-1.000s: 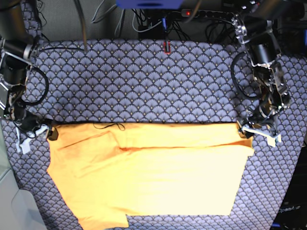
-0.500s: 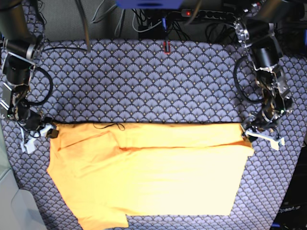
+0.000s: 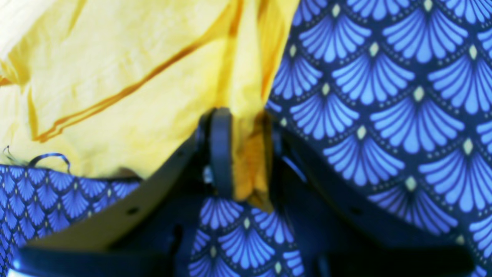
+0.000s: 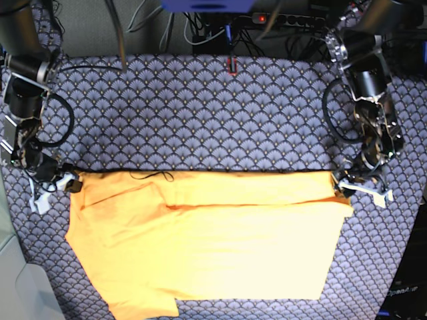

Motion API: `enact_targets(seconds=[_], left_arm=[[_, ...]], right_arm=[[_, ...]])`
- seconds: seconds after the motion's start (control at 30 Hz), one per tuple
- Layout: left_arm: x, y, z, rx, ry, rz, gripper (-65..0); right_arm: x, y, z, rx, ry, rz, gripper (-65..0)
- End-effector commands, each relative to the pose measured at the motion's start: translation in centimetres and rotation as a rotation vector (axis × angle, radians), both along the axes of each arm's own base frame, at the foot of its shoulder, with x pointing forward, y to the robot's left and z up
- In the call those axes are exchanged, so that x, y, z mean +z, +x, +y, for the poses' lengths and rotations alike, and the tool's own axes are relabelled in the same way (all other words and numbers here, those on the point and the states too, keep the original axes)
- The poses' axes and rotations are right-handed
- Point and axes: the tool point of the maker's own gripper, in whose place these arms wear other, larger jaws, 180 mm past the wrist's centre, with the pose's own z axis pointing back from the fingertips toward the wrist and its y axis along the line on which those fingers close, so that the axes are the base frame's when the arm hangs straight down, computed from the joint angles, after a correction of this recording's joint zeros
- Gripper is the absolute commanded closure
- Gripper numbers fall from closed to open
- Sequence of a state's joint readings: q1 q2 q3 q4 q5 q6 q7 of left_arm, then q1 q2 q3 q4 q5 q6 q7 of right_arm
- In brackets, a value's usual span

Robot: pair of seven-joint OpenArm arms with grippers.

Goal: Fold the T-shirt properly
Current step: 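Grasp the folded edge with both grippers and pull it back toward the arms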

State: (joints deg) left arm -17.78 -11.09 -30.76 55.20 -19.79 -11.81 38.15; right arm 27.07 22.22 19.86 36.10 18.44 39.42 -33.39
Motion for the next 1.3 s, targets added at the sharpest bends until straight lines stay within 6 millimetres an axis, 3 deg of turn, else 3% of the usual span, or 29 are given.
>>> enact_targets(seconds=[0.0,0.1,0.2,0.3,0.57,0.7,0.9,1.0,1.27], left_arm=[[0.6,0.3,0.3,-0.002,0.004,0.004,-39.8],[0.6,0.2,0.5,-0.001,0.006,0.008,-35.0],[0.5,0.2,0.4,-0.003,0.004,0.008,-19.3],[0.6,0.2,0.6,-0.001,0.006,0.007,0.0],[0.4,-0.2,0.6,-0.013,-0.002,0.038,0.0],[1.7,-0.4,1.9,-0.006,0.012,0.034,0.0],[3.6,-1.8,2.5,-0.027,0.061,0.034,0.0],[3.9,-2.4,2.4,-0.042,0.070,0.050,0.0],[3.5,-6.8,2.0,-0.084,0.133,0.112,0.0]], right_arm=[[0.5,0.2,-0.3,0.020,-0.020,0.007,-10.7],[0.6,0.3,-0.3,0.021,-0.020,0.006,-10.6],[0.6,0.3,-0.3,0.020,-0.018,0.005,-8.7],[0.6,0.3,-0.3,0.020,-0.018,0.005,-2.0],[0.5,0.0,-0.5,0.016,-0.020,0.006,0.0],[0.2,-0.8,-0.8,0.020,-0.040,0.008,0.0],[0.3,-3.3,-0.4,0.078,-0.124,0.015,0.0],[1.4,-4.9,-0.4,0.080,-0.151,-0.013,0.0],[2.5,-9.5,0.2,0.121,-0.222,-0.011,0.0]])
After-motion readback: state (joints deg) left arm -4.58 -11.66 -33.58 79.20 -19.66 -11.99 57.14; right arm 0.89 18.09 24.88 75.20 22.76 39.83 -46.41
